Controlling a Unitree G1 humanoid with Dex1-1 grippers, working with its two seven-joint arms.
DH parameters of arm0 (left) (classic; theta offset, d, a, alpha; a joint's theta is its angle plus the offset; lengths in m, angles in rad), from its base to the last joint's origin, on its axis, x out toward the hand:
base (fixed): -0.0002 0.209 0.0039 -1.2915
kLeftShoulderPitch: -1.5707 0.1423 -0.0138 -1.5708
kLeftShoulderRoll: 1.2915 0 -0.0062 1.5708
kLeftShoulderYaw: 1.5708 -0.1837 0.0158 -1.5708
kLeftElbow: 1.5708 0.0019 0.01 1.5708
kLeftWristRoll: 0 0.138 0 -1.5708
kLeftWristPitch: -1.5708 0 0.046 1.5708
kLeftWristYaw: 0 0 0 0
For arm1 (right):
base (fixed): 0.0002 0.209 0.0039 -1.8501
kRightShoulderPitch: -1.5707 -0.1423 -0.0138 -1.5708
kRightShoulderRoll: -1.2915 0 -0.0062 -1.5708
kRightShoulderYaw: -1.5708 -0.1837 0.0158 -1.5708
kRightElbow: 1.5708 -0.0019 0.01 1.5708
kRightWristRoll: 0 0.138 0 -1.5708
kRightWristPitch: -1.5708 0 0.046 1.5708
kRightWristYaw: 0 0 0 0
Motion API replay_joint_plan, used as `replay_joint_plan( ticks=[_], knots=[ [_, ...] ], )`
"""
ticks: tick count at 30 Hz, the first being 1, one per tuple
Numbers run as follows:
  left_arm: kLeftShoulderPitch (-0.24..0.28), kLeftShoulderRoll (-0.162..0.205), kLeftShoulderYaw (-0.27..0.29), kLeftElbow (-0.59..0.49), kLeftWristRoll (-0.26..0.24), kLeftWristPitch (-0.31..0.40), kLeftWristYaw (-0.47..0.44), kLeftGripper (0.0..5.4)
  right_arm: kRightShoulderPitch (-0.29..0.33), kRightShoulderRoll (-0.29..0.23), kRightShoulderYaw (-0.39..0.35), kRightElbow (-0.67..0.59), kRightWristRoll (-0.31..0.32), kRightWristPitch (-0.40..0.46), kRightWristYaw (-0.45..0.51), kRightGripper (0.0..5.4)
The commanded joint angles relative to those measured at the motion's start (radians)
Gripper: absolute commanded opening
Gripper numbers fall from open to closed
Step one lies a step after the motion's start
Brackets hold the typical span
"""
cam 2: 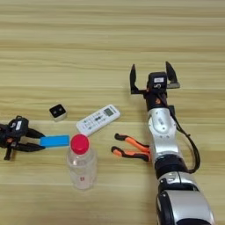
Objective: Move the objects on the table
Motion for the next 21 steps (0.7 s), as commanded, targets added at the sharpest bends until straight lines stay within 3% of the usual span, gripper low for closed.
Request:
replay_joint_plan(
  ticks=[1,4,9,14,17,21],
  knots=[
    [-0.01,0.004,-0.006,0.003,0.016,-0.003,-0.001,1.34,-0.024,-0.006,-0.002,0.007,0.0,0.005,0.002,5.4],
    [-0.008,0.002,0.0,-0.004,0.006,-0.006,-0.002,1.34,-0.025,-0.006,-0.002,0.008,0.0,0.005,0.002,5.4],
    [-0.001,-0.003,0.039,-0.09,-0.092,0.044,-0.053,1.34,-0.025,-0.006,-0.002,0.01,-0.001,0.004,0.002,5.4],
    [-0.007,0.003,0.048,-0.116,-0.092,0.058,-0.044,1.34,-0.025,-0.007,-0.002,0.014,0.006,0.004,0.015,5.4],
    [-0.003,-0.002,0.045,-0.117,-0.083,0.059,-0.038,1.34,-0.021,-0.001,0.003,0.0,0.05,0.026,0.09,5.4],
    [0.005,-0.008,0.039,-0.128,-0.076,0.064,-0.029,1.34,0.014,-0.009,0.044,-0.097,0.14,0.076,0.304,5.4]
  ],
)
